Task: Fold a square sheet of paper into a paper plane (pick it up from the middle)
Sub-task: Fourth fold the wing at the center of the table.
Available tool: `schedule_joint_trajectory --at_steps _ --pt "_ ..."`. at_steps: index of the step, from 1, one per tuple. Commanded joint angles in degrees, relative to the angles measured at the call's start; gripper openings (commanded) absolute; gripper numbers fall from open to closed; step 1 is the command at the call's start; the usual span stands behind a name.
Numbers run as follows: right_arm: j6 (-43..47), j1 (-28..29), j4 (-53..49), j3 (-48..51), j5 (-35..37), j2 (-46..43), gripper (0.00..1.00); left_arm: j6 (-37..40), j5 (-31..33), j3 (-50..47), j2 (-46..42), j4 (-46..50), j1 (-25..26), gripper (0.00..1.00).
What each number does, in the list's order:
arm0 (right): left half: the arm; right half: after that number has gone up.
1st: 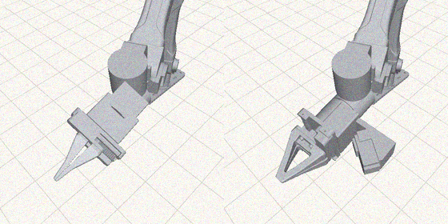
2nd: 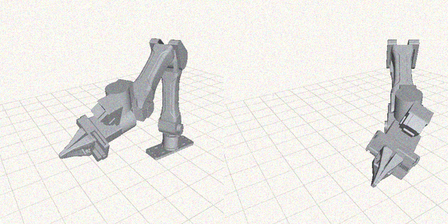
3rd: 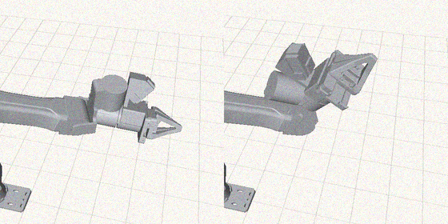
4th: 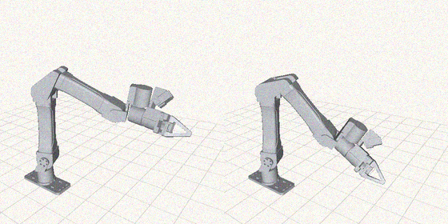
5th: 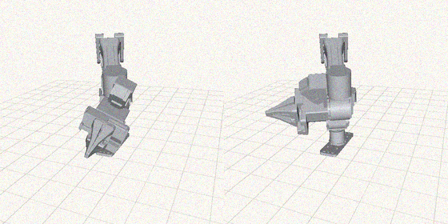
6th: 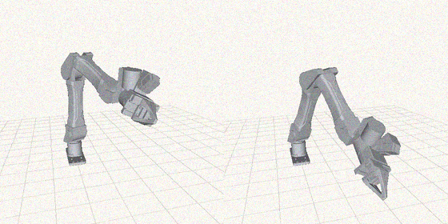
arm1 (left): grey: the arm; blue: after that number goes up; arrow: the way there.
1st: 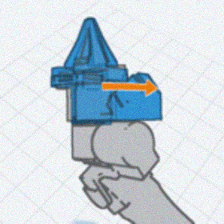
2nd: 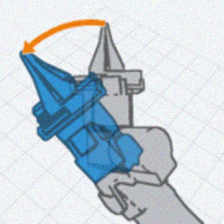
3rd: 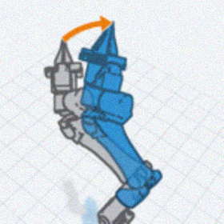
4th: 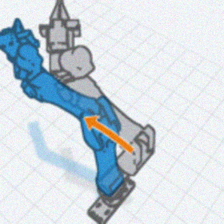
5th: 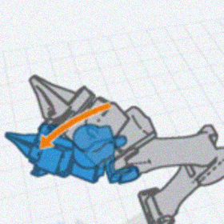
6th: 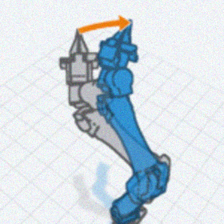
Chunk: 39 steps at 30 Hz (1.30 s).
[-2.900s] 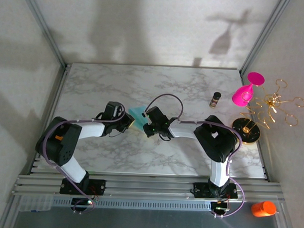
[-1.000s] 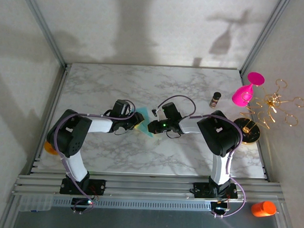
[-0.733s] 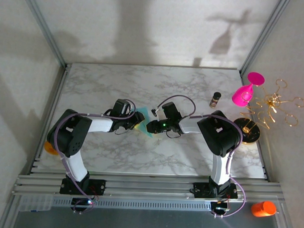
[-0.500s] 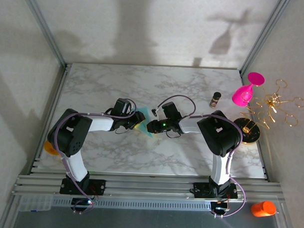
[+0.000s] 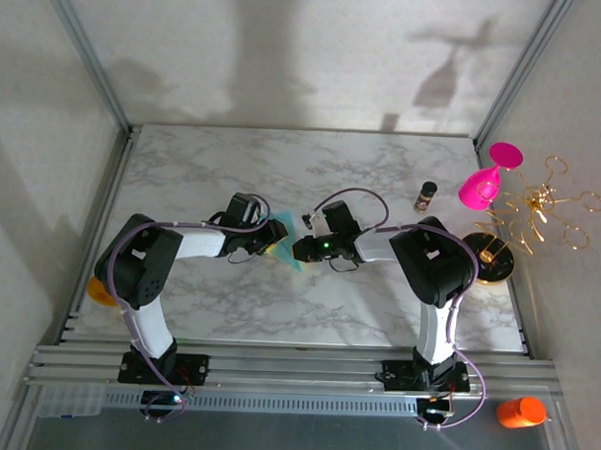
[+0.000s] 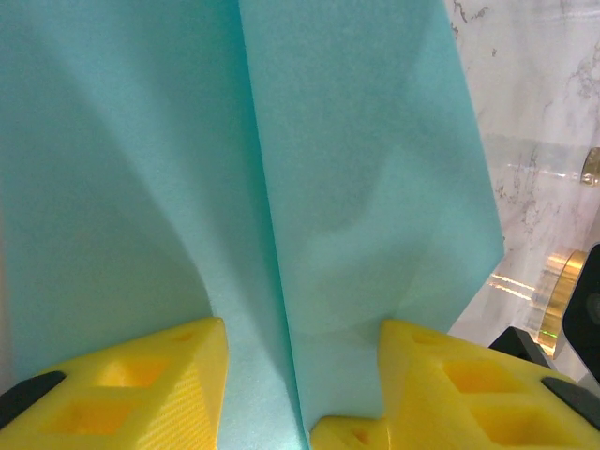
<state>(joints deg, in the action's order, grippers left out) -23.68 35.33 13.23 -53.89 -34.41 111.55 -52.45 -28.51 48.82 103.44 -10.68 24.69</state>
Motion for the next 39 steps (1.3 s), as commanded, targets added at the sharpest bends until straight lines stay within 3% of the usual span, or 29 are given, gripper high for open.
schedule_joint_trajectory --at_steps 1,7,12,21,26,39 --pt "-0.8 -0.8 -1.9 1.6 -0.2 3.0 0.09 1.7 3.9 0.8 -0.1 4.0 0.5 0.46" --pt "-1.6 -1.5 -2.6 1.4 -1.3 4.4 0.09 1.8 6.1 0.9 -6.6 4.3 0.0 0.47" --pt "-2.9 -2.6 -2.9 1.5 -1.9 5.4 0.08 1.8 5.6 -1.5 -9.7 -0.7 -0.4 0.41" --pt "-3.7 -3.7 -5.3 0.6 -2.6 6.3 0.09 0.2 -3.8 -4.9 -5.1 -17.1 -1.0 0.22" --pt "-4.2 -4.0 -7.1 0.3 -3.1 6.3 0.10 -0.9 -6.9 -7.4 -3.4 -24.5 -1.2 0.18" --pt "-3.3 -4.0 -10.6 -0.5 -2.5 5.6 0.12 -3.3 -9.4 -8.7 1.9 -30.8 -1.0 0.17"
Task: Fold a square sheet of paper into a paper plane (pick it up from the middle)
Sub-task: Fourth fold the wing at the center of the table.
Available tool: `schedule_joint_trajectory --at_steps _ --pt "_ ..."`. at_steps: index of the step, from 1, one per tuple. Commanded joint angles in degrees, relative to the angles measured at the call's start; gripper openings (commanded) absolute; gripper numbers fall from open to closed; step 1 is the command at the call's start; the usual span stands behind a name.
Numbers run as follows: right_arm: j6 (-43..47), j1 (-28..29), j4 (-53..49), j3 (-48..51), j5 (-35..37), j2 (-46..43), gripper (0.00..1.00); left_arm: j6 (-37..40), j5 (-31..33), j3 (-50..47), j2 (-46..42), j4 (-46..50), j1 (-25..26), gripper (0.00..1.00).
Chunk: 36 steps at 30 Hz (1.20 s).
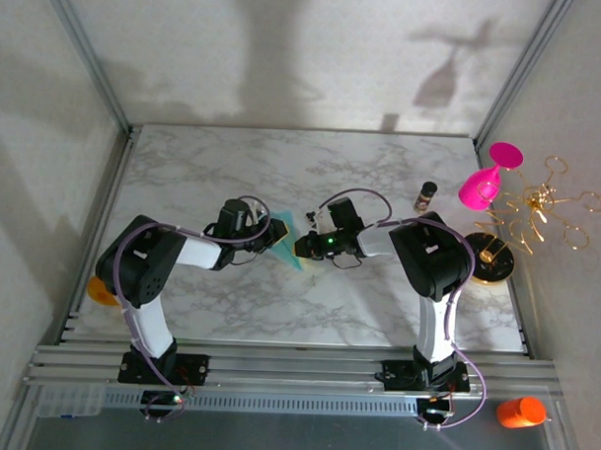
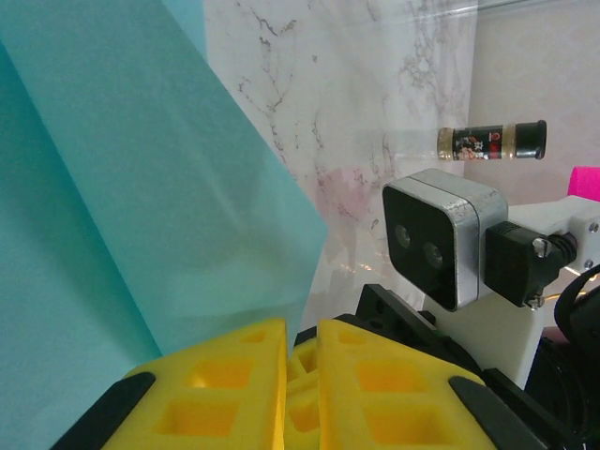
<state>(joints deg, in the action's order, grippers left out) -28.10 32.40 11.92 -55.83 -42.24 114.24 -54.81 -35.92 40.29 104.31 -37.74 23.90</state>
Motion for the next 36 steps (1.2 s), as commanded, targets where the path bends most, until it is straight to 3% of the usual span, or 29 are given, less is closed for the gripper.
schedule_joint_trajectory --at_steps 1,15,36 --pt "1.2 -1.0 -9.4 1.3 5.2 3.1 0.12 -1.0 -2.2 0.1 1.5 -3.8 -0.2 0.17" --pt "1.8 -1.1 -11.0 0.2 6.2 3.4 0.17 -0.9 -1.1 1.2 4.2 -2.8 -0.1 0.13" --pt "1.5 -1.1 -12.8 -0.1 7.6 3.9 0.15 -1.5 1.5 1.4 4.8 -0.9 -0.2 0.10"
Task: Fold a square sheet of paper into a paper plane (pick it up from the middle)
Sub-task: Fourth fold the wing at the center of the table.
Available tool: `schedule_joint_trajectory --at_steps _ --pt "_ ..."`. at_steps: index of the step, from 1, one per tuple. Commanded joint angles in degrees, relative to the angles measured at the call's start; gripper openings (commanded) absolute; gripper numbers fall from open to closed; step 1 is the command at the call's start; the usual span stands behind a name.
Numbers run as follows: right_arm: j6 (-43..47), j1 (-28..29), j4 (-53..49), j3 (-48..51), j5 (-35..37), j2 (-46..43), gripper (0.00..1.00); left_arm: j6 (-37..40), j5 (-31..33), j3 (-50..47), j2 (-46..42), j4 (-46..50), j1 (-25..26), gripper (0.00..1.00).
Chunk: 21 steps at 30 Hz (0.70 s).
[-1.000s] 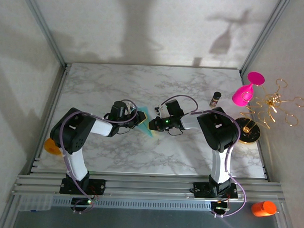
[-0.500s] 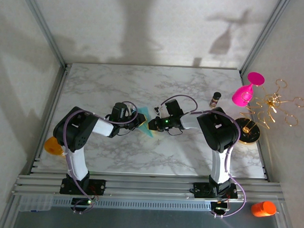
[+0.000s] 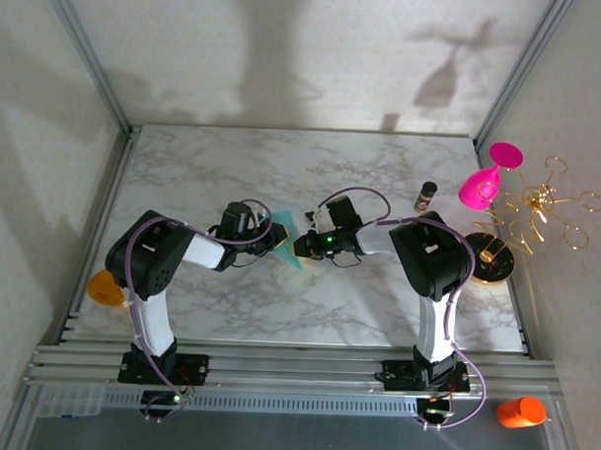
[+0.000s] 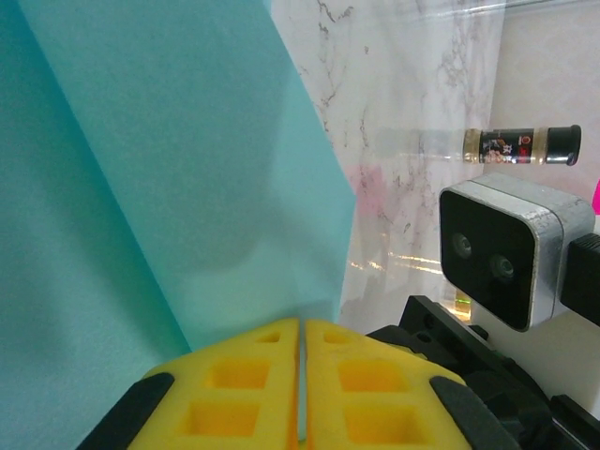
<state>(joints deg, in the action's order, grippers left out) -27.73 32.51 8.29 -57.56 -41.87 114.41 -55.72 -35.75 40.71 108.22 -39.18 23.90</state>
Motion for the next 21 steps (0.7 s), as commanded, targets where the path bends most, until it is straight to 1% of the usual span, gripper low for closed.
schedule_joint_trajectory --at_steps 1,7,21 --pt "1.1 -1.2 -9.2 1.6 7.2 3.7 0.15 -0.5 1.3 1.0 1.0 0.7 -0.2 0.10" --pt "1.2 -1.2 -9.6 1.5 7.4 3.8 0.17 -0.7 1.4 1.1 1.5 0.9 -0.3 0.10" --pt "1.5 -1.2 -10.2 1.5 8.6 3.8 0.12 -0.1 -0.3 1.9 2.5 -0.2 -0.3 0.13"
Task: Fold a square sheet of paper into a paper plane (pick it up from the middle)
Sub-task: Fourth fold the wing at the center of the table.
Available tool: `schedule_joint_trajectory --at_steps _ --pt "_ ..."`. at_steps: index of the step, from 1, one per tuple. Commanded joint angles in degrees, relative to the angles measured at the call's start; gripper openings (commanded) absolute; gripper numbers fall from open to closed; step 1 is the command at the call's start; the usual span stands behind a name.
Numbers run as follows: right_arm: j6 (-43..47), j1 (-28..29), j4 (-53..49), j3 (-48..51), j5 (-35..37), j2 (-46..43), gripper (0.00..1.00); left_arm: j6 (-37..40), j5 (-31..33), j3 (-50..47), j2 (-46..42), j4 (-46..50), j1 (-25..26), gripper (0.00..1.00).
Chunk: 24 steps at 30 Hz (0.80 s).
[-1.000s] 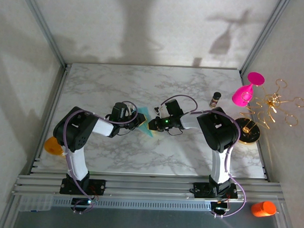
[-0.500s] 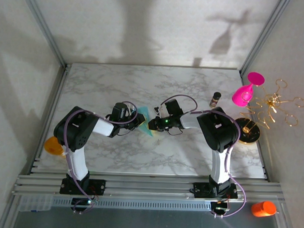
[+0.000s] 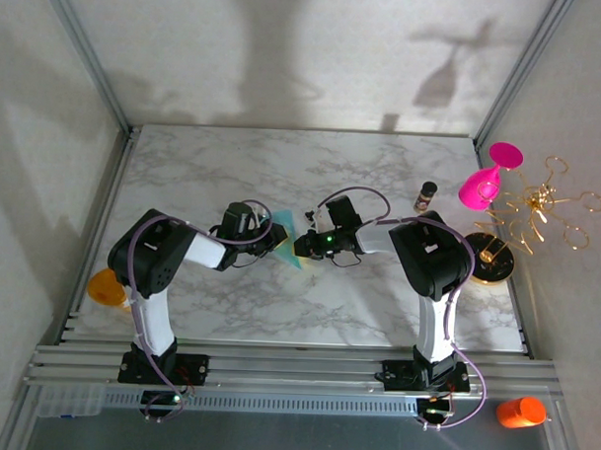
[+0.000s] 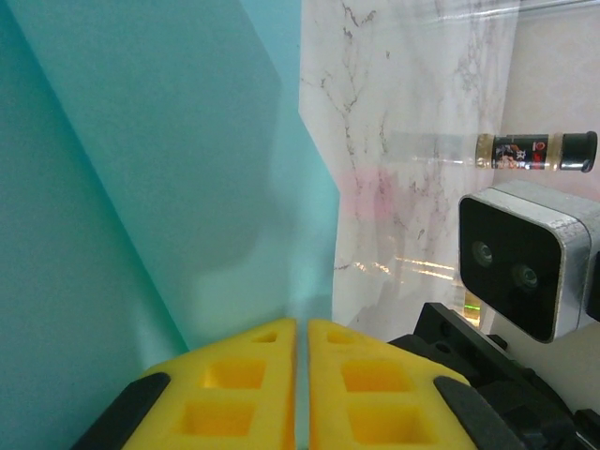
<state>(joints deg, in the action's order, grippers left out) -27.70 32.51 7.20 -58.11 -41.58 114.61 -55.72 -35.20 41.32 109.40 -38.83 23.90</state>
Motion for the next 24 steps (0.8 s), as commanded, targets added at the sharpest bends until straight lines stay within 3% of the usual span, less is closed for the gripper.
schedule_joint_trajectory --at_steps 1,14,24 --pt "1.5 -1.2 -9.2 2.1 8.4 3.7 0.11 -0.1 -0.9 1.4 1.5 -0.5 -0.3 0.13" --pt "1.7 -1.1 -9.2 2.3 8.8 3.6 0.11 0.0 -0.8 1.9 2.6 0.1 -0.3 0.13" --pt "1.6 -1.1 -8.3 2.1 6.7 0.7 0.17 0.8 0.8 1.7 3.2 3.5 -0.5 0.11"
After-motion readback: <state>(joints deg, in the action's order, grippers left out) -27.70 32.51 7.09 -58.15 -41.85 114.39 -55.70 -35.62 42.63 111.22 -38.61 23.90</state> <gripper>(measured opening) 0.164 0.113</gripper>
